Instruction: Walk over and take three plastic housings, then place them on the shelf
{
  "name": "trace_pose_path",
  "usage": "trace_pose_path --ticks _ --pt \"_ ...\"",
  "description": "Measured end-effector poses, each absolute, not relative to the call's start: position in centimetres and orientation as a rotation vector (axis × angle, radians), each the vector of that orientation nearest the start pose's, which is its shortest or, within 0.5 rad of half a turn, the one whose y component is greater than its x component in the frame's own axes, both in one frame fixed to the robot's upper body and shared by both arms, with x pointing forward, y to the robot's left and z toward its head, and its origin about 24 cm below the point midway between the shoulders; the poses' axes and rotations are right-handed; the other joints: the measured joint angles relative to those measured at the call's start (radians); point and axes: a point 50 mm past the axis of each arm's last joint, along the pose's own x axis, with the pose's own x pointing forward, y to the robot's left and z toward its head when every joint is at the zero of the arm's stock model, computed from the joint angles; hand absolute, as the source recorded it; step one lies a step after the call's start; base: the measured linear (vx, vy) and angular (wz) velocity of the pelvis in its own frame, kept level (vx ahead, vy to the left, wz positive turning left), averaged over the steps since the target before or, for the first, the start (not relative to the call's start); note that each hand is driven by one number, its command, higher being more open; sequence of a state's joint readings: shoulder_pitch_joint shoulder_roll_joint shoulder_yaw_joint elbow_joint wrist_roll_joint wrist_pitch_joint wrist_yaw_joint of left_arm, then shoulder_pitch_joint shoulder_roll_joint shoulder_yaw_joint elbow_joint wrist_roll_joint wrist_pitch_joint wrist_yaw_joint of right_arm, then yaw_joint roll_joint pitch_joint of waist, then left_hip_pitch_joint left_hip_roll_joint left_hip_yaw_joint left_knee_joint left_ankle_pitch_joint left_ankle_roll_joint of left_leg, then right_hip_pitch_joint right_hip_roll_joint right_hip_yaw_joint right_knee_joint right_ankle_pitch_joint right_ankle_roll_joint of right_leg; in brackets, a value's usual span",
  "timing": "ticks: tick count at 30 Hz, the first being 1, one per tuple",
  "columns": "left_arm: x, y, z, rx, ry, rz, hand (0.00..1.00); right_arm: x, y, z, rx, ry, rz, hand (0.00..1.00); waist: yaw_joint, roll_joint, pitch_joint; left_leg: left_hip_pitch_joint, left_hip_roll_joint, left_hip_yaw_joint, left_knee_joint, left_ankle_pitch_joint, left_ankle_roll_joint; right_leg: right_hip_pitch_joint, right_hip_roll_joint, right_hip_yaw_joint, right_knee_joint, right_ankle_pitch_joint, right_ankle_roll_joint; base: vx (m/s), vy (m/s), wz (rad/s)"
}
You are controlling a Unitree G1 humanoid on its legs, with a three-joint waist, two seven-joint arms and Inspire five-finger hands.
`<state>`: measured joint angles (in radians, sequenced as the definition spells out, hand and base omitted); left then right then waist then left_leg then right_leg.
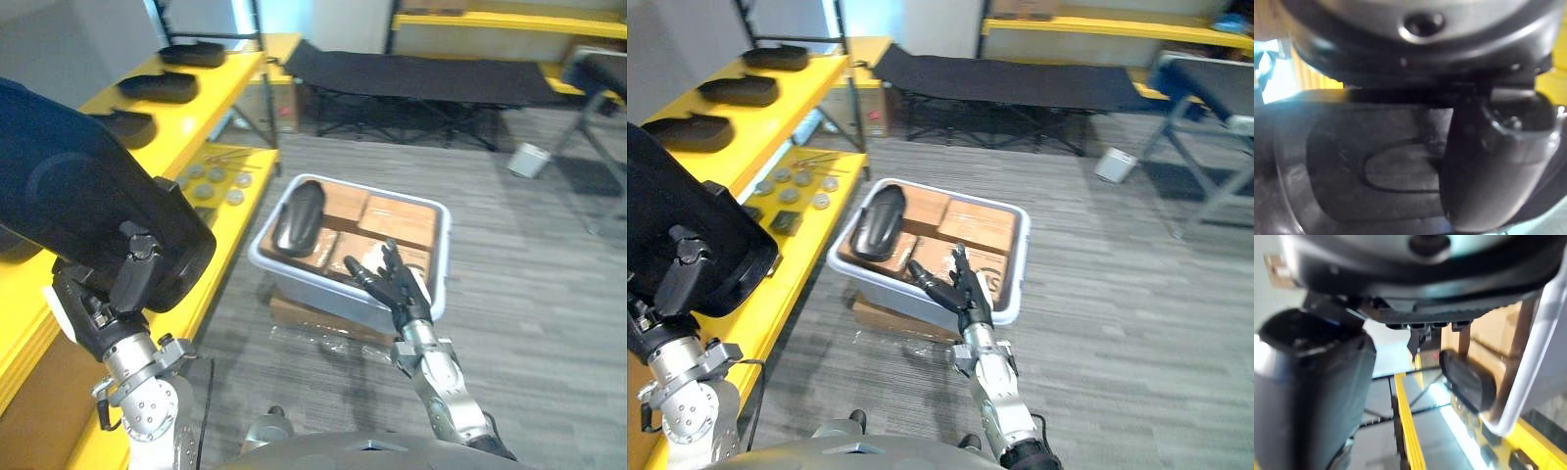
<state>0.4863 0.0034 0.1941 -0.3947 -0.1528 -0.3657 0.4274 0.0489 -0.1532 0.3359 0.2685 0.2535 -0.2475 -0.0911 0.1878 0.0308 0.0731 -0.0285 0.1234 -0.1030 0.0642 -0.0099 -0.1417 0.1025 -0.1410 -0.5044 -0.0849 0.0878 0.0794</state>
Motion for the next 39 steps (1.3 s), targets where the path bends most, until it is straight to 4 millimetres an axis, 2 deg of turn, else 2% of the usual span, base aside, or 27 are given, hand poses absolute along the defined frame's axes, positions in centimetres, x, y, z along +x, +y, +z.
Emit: trace_pose_path --ticks 2,5,9,12,15,17,18,19,20,21,22,25,26,28,32,33,34,36,39 --pt "12.4 24.4 7.2 -0.062 -0.289 0.733 0.00 23.2 -10.5 -0.9 0.067 0.099 0.208 1.00 0.032 -0.012 0.002 -0.002 -0.010 -0.045 -0.010 0.010 -0.002 0.024 -0.004 -0.047 0.000 -0.015 0.006 0.01 -0.009 0.57" --pt "11.5 24.7 6.8 -0.087 -0.266 0.730 0.00 23.7 -9.8 -0.3 0.066 0.076 0.226 1.00 0.056 -0.026 -0.001 -0.005 -0.015 -0.075 -0.016 0.014 -0.002 0.039 -0.005 -0.081 0.001 -0.022 0.007 0.02 -0.005 0.33" --pt "11.1 24.5 6.4 -0.105 -0.244 0.691 0.00 23.6 -10.3 -1.1 0.057 0.114 0.207 1.00 0.051 -0.030 -0.003 -0.004 -0.023 -0.091 -0.014 0.014 -0.004 0.052 -0.011 -0.099 0.006 -0.035 0.009 0.03 0.004 0.16" --pt "11.2 24.3 6.4 -0.103 -0.244 0.654 0.00 23.5 -11.5 -1.7 0.037 0.146 0.170 1.00 0.048 -0.020 0.008 -0.005 -0.025 -0.092 -0.010 0.014 -0.005 0.053 -0.017 -0.099 0.027 -0.040 0.014 0.02 0.010 0.01" --pt "11.2 24.2 6.4 -0.098 -0.245 0.638 0.00 23.6 -12.2 -1.7 0.024 0.144 0.152 1.00 0.032 -0.015 0.021 0.001 -0.025 -0.092 0.009 0.004 -0.004 0.051 -0.029 -0.099 0.072 -0.070 0.015 0.00 0.000 0.00" --pt "11.2 24.2 6.5 -0.097 -0.250 0.625 0.00 23.7 -12.4 -1.7 0.016 0.141 0.146 1.00 0.028 -0.016 0.022 -0.004 -0.026 -0.079 0.021 -0.008 0.009 0.053 -0.030 -0.101 0.076 -0.076 0.010 0.00 0.007 0.04" --pt "11.3 24.1 6.6 -0.096 -0.259 0.603 0.00 23.6 -12.5 -1.7 0.017 0.142 0.141 1.00 0.018 -0.018 0.022 -0.018 -0.025 -0.051 0.026 -0.012 0.024 0.057 -0.034 -0.115 0.073 -0.076 0.011 0.00 0.007 0.42" --pt "11.6 23.8 6.7 -0.098 -0.272 0.567 0.00 23.5 -12.8 -1.7 0.020 0.140 0.128 1.00 -0.003 -0.020 0.025 -0.040 -0.008 0.016 0.040 -0.008 0.053 0.064 -0.040 -0.152 0.071 -0.076 0.015 0.00 0.000 0.75" --pt "12.0 23.4 6.9 -0.102 -0.280 0.531 0.00 23.2 -13.2 -1.8 0.022 0.144 0.111 1.00 -0.015 -0.020 0.026 -0.051 0.004 0.067 0.042 0.008 0.062 0.072 -0.045 -0.183 0.072 -0.072 0.026 0.02 -0.006 0.83" --pt "12.3 23.2 6.9 -0.107 -0.284 0.509 0.00 23.0 -13.5 -1.9 0.017 0.148 0.100 1.00 -0.019 -0.019 0.027 -0.051 0.008 0.086 0.038 0.024 0.050 0.076 -0.049 -0.196 0.076 -0.072 0.029 0.04 0.043 0.66" --pt "12.7 22.6 7.0 -0.120 -0.297 0.469 0.00 22.8 -14.0 -2.1 0.011 0.157 0.085 1.00 -0.017 -0.019 0.033 -0.049 -0.002 0.088 0.020 0.050 0.025 0.073 -0.064 -0.203 0.091 -0.077 0.036 0.04 0.067 0.36" --pt "13.1 22.1 7.1 -0.133 -0.305 0.444 0.00 22.7 -13.8 -2.1 0.001 0.155 0.102 1.00 -0.017 -0.019 0.043 -0.051 -0.024 0.088 -0.002 0.062 0.034 0.055 -0.092 -0.201 0.115 -0.084 0.043 0.03 0.088 0.14" --pt "13.2 22.0 7.1 -0.131 -0.306 0.435 0.00 22.7 -13.8 -2.1 -0.004 0.155 0.116 1.00 -0.026 -0.018 0.050 -0.048 -0.033 0.086 -0.003 0.062 0.036 0.052 -0.109 -0.198 0.142 -0.096 0.054 0.02 0.068 0.11" --pt "13.5 21.6 7.3 -0.133 -0.314 0.398 0.00 22.3 -13.9 -2.2 0.003 0.159 0.116 1.00 -0.036 -0.017 0.054 -0.048 -0.050 0.066 -0.011 0.055 0.048 0.041 -0.136 -0.172 0.206 -0.134 0.055 0.00 0.061 0.39" --pt "15.4 20.4 8.5 -0.118 -0.379 0.220 0.00 20.7 -14.8 -2.3 0.027 0.162 0.065 1.00 -0.082 -0.032 0.061 -0.034 -0.083 -0.052 -0.062 0.094 0.049 0.035 -0.146 0.035 0.316 -0.221 0.030 0.02 0.023 0.84" --pt "15.5 20.3 8.6 -0.114 -0.384 0.205 0.00 20.7 -14.8 -2.3 0.028 0.163 0.065 1.00 -0.083 -0.035 0.060 -0.033 -0.084 -0.060 -0.071 0.102 0.045 0.035 -0.146 0.041 0.319 -0.234 0.030 -0.01 -0.118 0.52" --pt "16.0 20.0 8.8 -0.112 -0.398 0.179 0.00 20.7 -14.9 -2.2 0.029 0.155 0.065 1.00 -0.083 -0.036 0.062 -0.041 -0.086 -0.076 -0.077 0.118 0.028 0.036 -0.145 0.033 0.321 -0.258 0.055 -0.02 -0.126 0.30" --pt "16.1 19.8 8.9 -0.119 -0.401 0.171 0.00 20.8 -15.1 -2.1 0.028 0.147 0.068 1.00 -0.086 -0.029 0.063 -0.051 -0.086 -0.093 -0.077 0.135 0.021 0.038 -0.141 0.019 0.322 -0.272 0.073 -0.03 -0.113 0.30" --pt "16.2 19.6 8.8 -0.122 -0.396 0.173 0.00 20.8 -15.3 -2.0 0.024 0.138 0.066 1.00 -0.086 -0.007 0.076 -0.053 -0.079 -0.102 -0.064 0.143 0.016 0.045 -0.131 0.012 0.337 -0.291 0.072 -0.06 -0.077 0.18"
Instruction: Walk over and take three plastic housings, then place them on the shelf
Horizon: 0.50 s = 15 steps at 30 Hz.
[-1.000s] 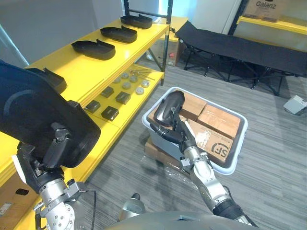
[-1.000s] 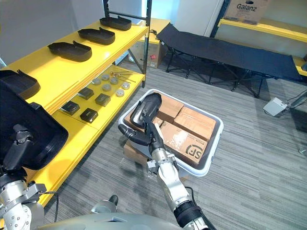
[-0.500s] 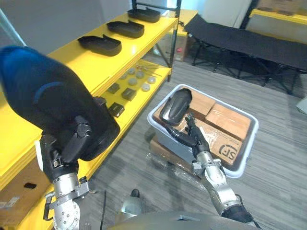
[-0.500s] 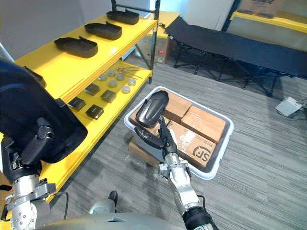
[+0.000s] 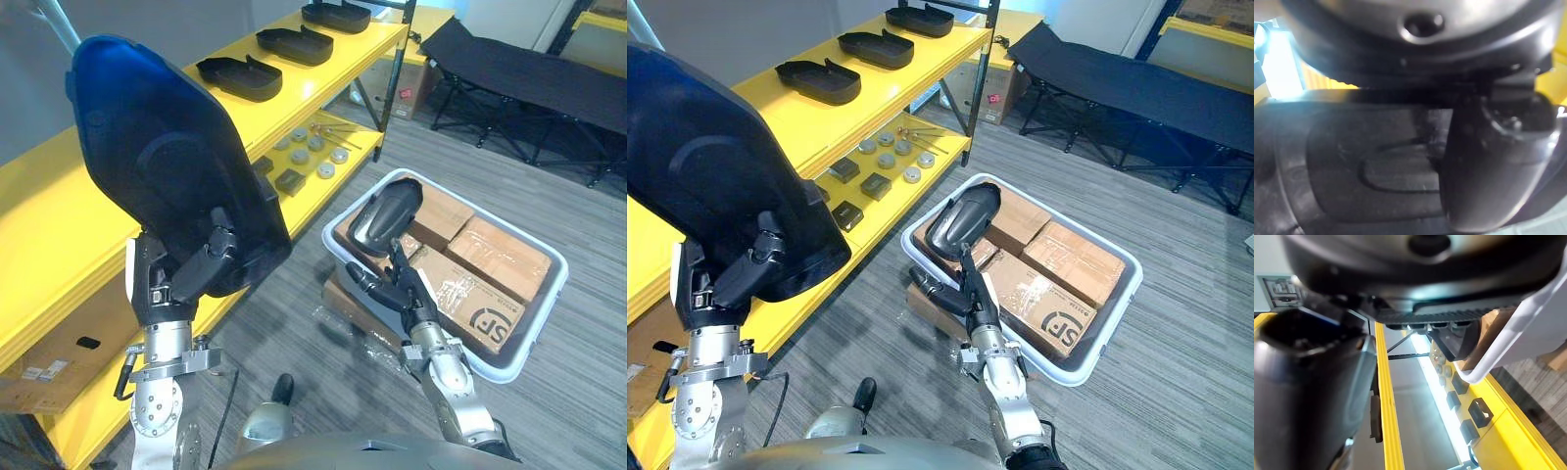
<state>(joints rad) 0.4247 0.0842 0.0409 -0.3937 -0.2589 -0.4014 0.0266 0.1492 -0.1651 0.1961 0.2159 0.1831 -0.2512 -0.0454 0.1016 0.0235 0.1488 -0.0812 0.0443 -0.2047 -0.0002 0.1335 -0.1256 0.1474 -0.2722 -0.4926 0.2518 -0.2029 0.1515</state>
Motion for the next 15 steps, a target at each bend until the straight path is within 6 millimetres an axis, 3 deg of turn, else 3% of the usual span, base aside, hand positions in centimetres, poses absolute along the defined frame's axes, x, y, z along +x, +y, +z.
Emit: trace_pose_path --ticks 4,8,13,14,15 --pt "16.1 19.9 8.5 -0.129 -0.385 0.220 0.00 21.3 -15.4 -0.8 0.008 0.078 0.086 1.00 0.004 0.025 0.028 -0.020 -0.001 -0.009 0.034 -0.001 0.001 -0.012 0.000 -0.002 0.036 -0.041 -0.012 -0.10 -0.024 0.16" --pt "15.6 20.7 8.3 -0.119 -0.369 0.290 0.00 21.9 -14.6 0.1 0.017 0.015 0.117 1.00 0.015 0.020 0.040 -0.050 -0.009 -0.016 0.078 -0.024 0.005 -0.027 -0.011 -0.008 0.069 -0.060 -0.009 -0.07 0.006 0.09" --pt "15.3 22.0 8.4 -0.061 -0.376 0.370 0.00 23.1 -12.7 1.9 0.071 -0.074 0.165 1.00 0.048 -0.008 0.059 -0.118 -0.084 -0.021 0.299 -0.149 0.023 0.009 -0.082 -0.032 0.135 -0.103 0.015 0.01 0.082 0.18" --pt "15.3 22.3 8.5 -0.049 -0.378 0.378 0.00 23.3 -12.3 2.1 0.082 -0.090 0.166 1.00 0.065 -0.024 0.063 -0.126 -0.102 -0.006 0.356 -0.183 0.050 0.041 -0.098 -0.055 0.114 -0.104 0.017 0.10 0.167 0.37" --pt "15.2 22.6 8.6 -0.040 -0.380 0.385 0.00 23.2 -12.2 2.3 0.090 -0.104 0.161 1.00 0.070 -0.025 0.049 -0.133 -0.122 0.052 0.413 -0.237 0.107 0.081 -0.109 -0.072 0.130 -0.091 0.018 0.19 0.174 0.45"
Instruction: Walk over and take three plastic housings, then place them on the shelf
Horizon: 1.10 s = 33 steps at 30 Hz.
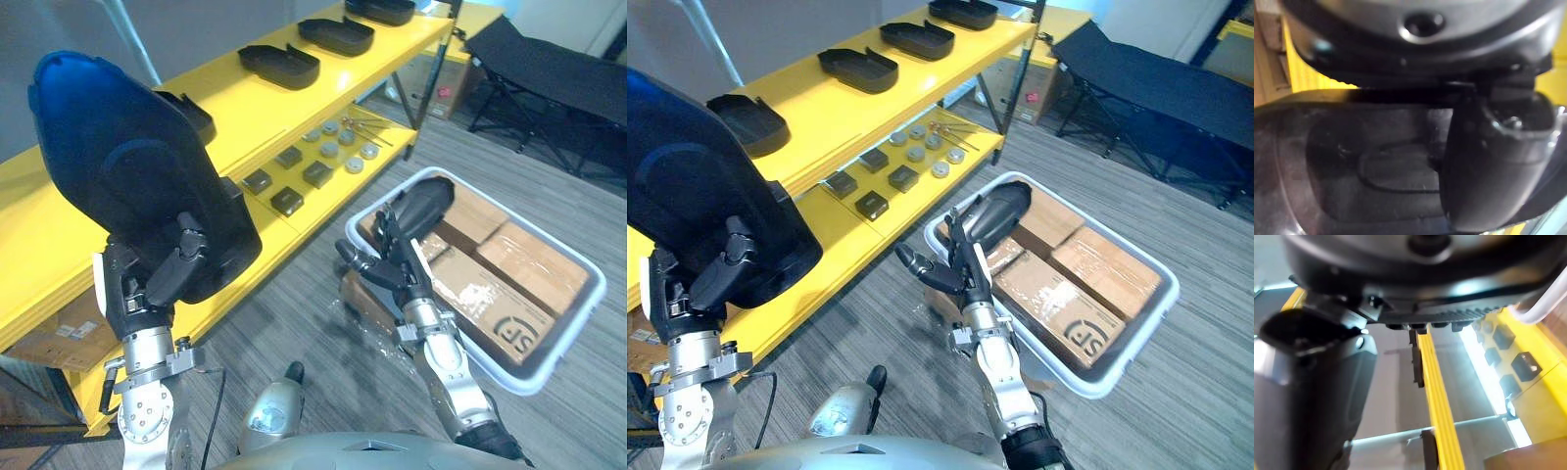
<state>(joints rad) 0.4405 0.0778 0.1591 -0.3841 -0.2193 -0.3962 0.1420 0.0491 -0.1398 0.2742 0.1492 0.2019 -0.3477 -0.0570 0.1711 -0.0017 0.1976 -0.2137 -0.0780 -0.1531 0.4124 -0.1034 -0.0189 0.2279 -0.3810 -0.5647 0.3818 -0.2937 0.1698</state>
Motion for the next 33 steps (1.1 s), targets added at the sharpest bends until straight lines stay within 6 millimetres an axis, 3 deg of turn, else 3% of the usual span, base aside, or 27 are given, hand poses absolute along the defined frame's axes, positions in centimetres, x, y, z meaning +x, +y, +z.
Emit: trace_pose_path --ticks 1,2,3,4,5,6,7,8,10,12,13,14,15,16,19,20,23,27,33 --pt "15.2 22.6 8.7 -0.043 -0.384 0.393 0.00 23.3 -12.3 2.4 0.085 -0.118 0.166 1.00 -0.004 0.009 -0.002 -0.012 -0.002 -0.005 0.029 -0.019 -0.014 -0.019 -0.013 0.013 0.073 0.008 -0.036 0.18 0.216 0.70" --pt "15.3 22.8 8.7 -0.040 -0.387 0.404 0.00 23.3 -12.0 2.5 0.092 -0.125 0.173 1.00 -0.004 0.003 -0.009 -0.023 -0.025 -0.027 0.060 -0.038 -0.010 -0.122 -0.057 0.101 0.261 0.062 -0.112 0.13 0.192 0.66" --pt "15.2 23.1 8.8 -0.031 -0.387 0.410 0.00 23.3 -11.8 2.5 0.096 -0.124 0.180 1.00 -0.004 -0.006 -0.013 -0.018 -0.036 -0.037 0.053 -0.045 -0.007 -0.191 -0.074 0.166 0.374 0.144 -0.157 0.13 0.207 0.63" --pt "15.1 23.4 8.8 -0.019 -0.387 0.422 0.00 23.4 -11.6 2.5 0.101 -0.124 0.185 1.00 -0.002 -0.009 -0.012 -0.007 -0.030 -0.057 0.045 -0.050 0.004 -0.242 -0.079 0.214 0.456 0.248 -0.162 0.20 0.118 0.38" --pt "14.9 23.8 8.9 -0.008 -0.386 0.442 0.00 23.6 -11.2 2.4 0.095 -0.122 0.194 1.00 -0.004 -0.007 -0.008 0.007 -0.029 -0.068 0.036 -0.051 0.019 -0.287 -0.086 0.243 0.523 0.282 -0.157 0.30 0.107 0.26" --pt "14.8 24.1 8.8 -0.015 -0.383 0.480 0.00 24.0 -10.6 2.4 0.092 -0.122 0.222 1.00 -0.002 -0.001 -0.004 0.034 -0.015 -0.077 0.035 -0.062 0.038 -0.326 -0.079 0.251 0.559 0.192 -0.147 0.26 0.080 0.10" --pt "14.7 24.4 8.8 -0.020 -0.385 0.504 0.00 24.1 -10.2 2.6 0.085 -0.129 0.253 1.00 0.001 0.005 -0.002 0.060 -0.001 -0.078 0.029 -0.069 0.040 -0.342 -0.047 0.256 0.519 0.144 -0.132 0.24 0.087 -0.03" --pt "14.6 24.5 8.9 -0.016 -0.387 0.516 0.00 24.2 -9.9 2.9 0.079 -0.141 0.281 1.00 0.005 0.010 -0.001 0.080 0.015 -0.078 0.016 -0.070 0.036 -0.354 -0.003 0.267 0.438 0.112 -0.115 0.21 0.070 0.04" --pt "14.9 24.4 9.0 -0.025 -0.394 0.518 0.00 24.4 -9.4 4.1 0.058 -0.194 0.340 1.00 -0.005 0.009 -0.005 0.095 0.020 -0.116 0.000 -0.084 0.030 -0.390 0.130 0.370 0.175 0.099 -0.100 0.22 0.015 0.39" --pt "15.5 23.8 8.7 -0.046 -0.386 0.494 0.00 24.4 -9.6 4.7 0.039 -0.222 0.349 1.00 -0.017 0.008 -0.006 0.096 0.007 -0.159 -0.009 -0.090 0.028 -0.405 0.195 0.455 0.063 0.113 -0.077 0.19 -0.095 0.83" --pt "15.8 23.2 8.2 -0.063 -0.369 0.469 0.00 24.3 -9.6 5.0 0.031 -0.236 0.355 1.00 -0.031 -0.010 -0.016 0.104 -0.015 -0.204 -0.035 -0.083 0.015 -0.412 0.223 0.506 -0.006 0.126 -0.067 0.23 -0.177 1.03" --pt "15.8 23.0 8.1 -0.068 -0.363 0.460 0.00 24.3 -9.6 5.1 0.031 -0.242 0.359 1.00 -0.037 -0.023 -0.024 0.106 -0.026 -0.219 -0.047 -0.080 0.011 -0.412 0.223 0.506 -0.026 0.127 -0.070 0.30 -0.271 1.08" --pt "15.9 22.7 8.0 -0.074 -0.358 0.452 0.00 24.3 -9.6 5.4 0.034 -0.255 0.374 1.00 -0.036 -0.053 -0.042 0.112 -0.049 -0.239 -0.065 -0.081 0.000 -0.404 0.214 0.487 -0.068 0.167 -0.101 0.27 -0.300 0.93" --pt "16.1 22.3 7.7 -0.095 -0.347 0.450 0.00 24.3 -9.9 5.7 0.030 -0.264 0.390 1.00 -0.040 -0.046 -0.050 0.120 -0.044 -0.262 -0.064 -0.089 -0.013 -0.378 0.218 0.463 -0.080 0.217 -0.085 0.25 -0.295 0.89" --pt "16.1 22.1 7.5 -0.102 -0.340 0.450 0.00 24.5 -10.6 5.9 0.009 -0.266 0.407 1.00 -0.036 0.008 -0.067 0.108 0.024 -0.230 -0.078 -0.094 -0.035 -0.341 0.264 0.405 -0.146 0.230 -0.111 0.21 -0.215 0.45" --pt "16.1 22.0 7.6 -0.103 -0.342 0.448 0.00 24.5 -10.9 5.7 -0.001 -0.256 0.399 1.00 -0.037 0.014 -0.070 0.109 0.045 -0.191 -0.097 -0.084 -0.050 -0.328 0.274 0.390 -0.164 0.231 -0.117 0.16 -0.156 0.34" --pt "16.5 21.7 7.8 -0.102 -0.355 0.406 0.00 24.1 -12.7 5.2 -0.003 -0.232 0.318 1.00 -0.051 0.016 -0.070 0.112 0.087 -0.060 -0.123 -0.073 -0.041 -0.283 0.284 0.348 -0.195 0.228 -0.129 0.12 -0.088 0.36" --pt "16.7 21.7 8.0 -0.094 -0.365 0.391 0.00 23.9 -13.9 5.9 0.024 -0.262 0.248 1.00 -0.064 0.014 -0.071 0.120 0.080 -0.041 -0.147 -0.058 -0.036 -0.279 0.276 0.351 -0.204 0.227 -0.130 0.03 0.017 0.07" --pt "17.2 20.5 8.0 -0.145 -0.363 0.385 0.00 23.9 -12.0 8.1 0.194 -0.362 0.303 1.00 -0.065 0.016 -0.075 0.116 0.070 -0.068 -0.219 -0.008 -0.051 -0.253 0.258 0.287 -0.246 0.237 -0.123 -0.04 0.016 0.34"
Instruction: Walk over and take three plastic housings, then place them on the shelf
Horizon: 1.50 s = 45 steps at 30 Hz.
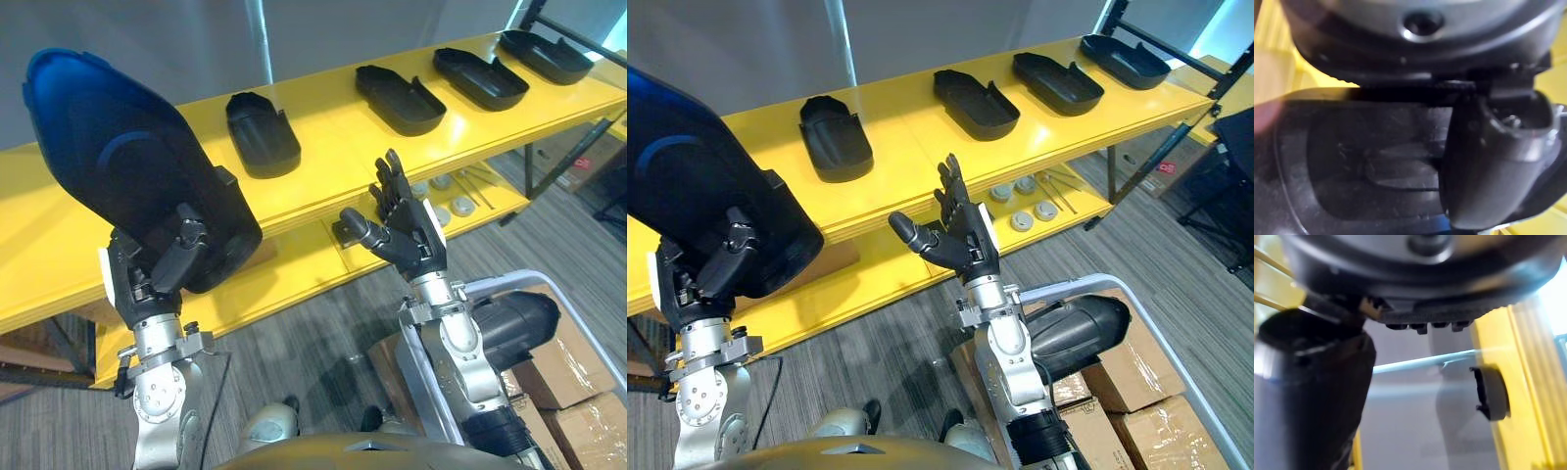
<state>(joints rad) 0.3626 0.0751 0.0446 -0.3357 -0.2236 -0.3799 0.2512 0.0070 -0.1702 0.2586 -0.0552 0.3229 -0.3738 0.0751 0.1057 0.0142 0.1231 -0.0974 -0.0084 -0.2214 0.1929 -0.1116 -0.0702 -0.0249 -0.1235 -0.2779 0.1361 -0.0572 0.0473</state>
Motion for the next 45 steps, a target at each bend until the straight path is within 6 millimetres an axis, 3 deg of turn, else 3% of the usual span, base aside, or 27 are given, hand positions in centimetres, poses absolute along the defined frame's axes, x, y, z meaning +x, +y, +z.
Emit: trace_pose_path --ticks 3,5,6,7,8,11,13,18,20,21,25,35,45 --pt "17.5 19.5 7.7 -0.157 -0.331 0.320 0.00 23.8 -11.2 8.1 0.197 -0.364 0.297 1.00 -0.035 0.012 -0.004 -0.025 0.107 0.250 -0.035 -0.017 0.013 0.052 -0.019 -0.161 -0.019 0.001 -0.001 -0.04 -0.023 1.44" --pt "18.2 18.4 7.1 -0.165 -0.310 0.233 0.00 23.8 -11.6 8.0 0.102 -0.366 0.264 1.00 -0.073 0.042 -0.019 -0.051 0.222 0.575 -0.020 0.029 0.087 0.086 -0.043 -0.314 -0.009 -0.004 -0.002 -0.01 0.047 2.11" --pt "18.5 18.1 7.1 -0.168 -0.309 0.209 0.00 23.8 -12.0 7.9 0.084 -0.367 0.248 1.00 -0.078 0.047 -0.019 -0.048 0.235 0.640 -0.019 0.044 0.110 0.091 -0.055 -0.337 0.005 -0.013 0.002 0.01 0.125 1.82" --pt "18.9 17.5 7.1 -0.174 -0.310 0.169 0.00 23.9 -12.9 7.9 0.047 -0.368 0.225 1.00 -0.087 0.055 -0.015 -0.038 0.239 0.716 -0.027 0.119 0.128 0.097 -0.085 -0.358 0.048 -0.049 0.031 0.01 0.171 1.41" --pt "19.1 16.9 7.0 -0.186 -0.307 0.143 0.00 24.0 -13.8 7.7 0.025 -0.361 0.197 1.00 -0.085 0.060 -0.011 -0.029 0.223 0.712 -0.035 0.167 0.043 0.098 -0.118 -0.356 0.088 -0.088 0.066 0.00 0.180 1.06" --pt "18.8 16.9 6.5 -0.180 -0.276 0.138 0.00 24.2 -14.3 6.1 0.020 -0.297 0.170 1.00 -0.079 0.056 -0.009 0.009 0.179 0.743 -0.043 0.147 0.052 0.092 -0.171 -0.292 0.123 -0.097 0.070 -0.01 0.191 -0.01" --pt "18.8 16.9 6.4 -0.167 -0.272 0.125 0.00 24.0 -14.4 5.8 0.021 -0.284 0.163 1.00 -0.084 0.053 -0.007 0.026 0.167 0.773 -0.042 0.136 0.057 0.084 -0.187 -0.259 0.121 -0.085 0.091 -0.01 0.165 -0.49" --pt "18.9 15.8 6.4 -0.171 -0.266 0.067 0.00 23.2 -14.7 5.2 0.053 -0.269 0.134 1.00 -0.118 0.034 0.003 0.045 0.157 0.795 -0.038 0.130 0.059 0.076 -0.185 -0.199 0.085 -0.053 0.105 -0.02 0.079 -0.34" --pt "18.9 15.7 6.3 -0.169 -0.257 0.067 0.00 23.0 -14.7 5.0 0.060 -0.259 0.141 1.00 -0.113 0.029 0.008 0.042 0.160 0.708 -0.017 0.125 0.049 0.068 -0.174 -0.160 0.067 -0.042 0.100 -0.03 -0.007 -0.66" --pt "18.8 16.0 6.2 -0.171 -0.251 0.097 0.00 23.0 -14.6 5.0 0.063 -0.263 0.164 1.00 -0.108 0.033 0.008 0.035 0.166 0.609 0.000 0.111 0.028 0.061 -0.154 -0.115 0.034 -0.019 0.096 -0.03 -0.009 -0.74" --pt "18.8 16.6 6.3 -0.171 -0.257 0.143 0.00 22.9 -14.6 5.3 0.088 -0.282 0.181 1.00 -0.113 0.036 0.010 0.034 0.168 0.583 -0.018 0.092 -0.001 0.039 -0.137 -0.070 0.010 0.006 0.095 -0.01 0.033 -0.40" --pt "18.9 16.4 6.6 -0.195 -0.260 0.149 0.00 22.6 -13.8 4.9 0.151 -0.268 0.127 1.00 -0.111 0.034 0.011 0.112 0.124 0.564 -0.225 0.198 -0.007 0.060 -0.142 -0.104 -0.003 0.023 0.104 0.00 -0.001 0.09" --pt "19.0 16.9 6.3 -0.161 -0.212 0.140 0.00 22.2 -13.4 4.4 0.144 -0.239 0.096 1.00 -0.116 0.024 0.014 0.162 0.120 0.584 -0.276 0.214 -0.012 0.083 -0.134 -0.094 -0.019 0.028 0.106 0.01 0.004 -0.04"
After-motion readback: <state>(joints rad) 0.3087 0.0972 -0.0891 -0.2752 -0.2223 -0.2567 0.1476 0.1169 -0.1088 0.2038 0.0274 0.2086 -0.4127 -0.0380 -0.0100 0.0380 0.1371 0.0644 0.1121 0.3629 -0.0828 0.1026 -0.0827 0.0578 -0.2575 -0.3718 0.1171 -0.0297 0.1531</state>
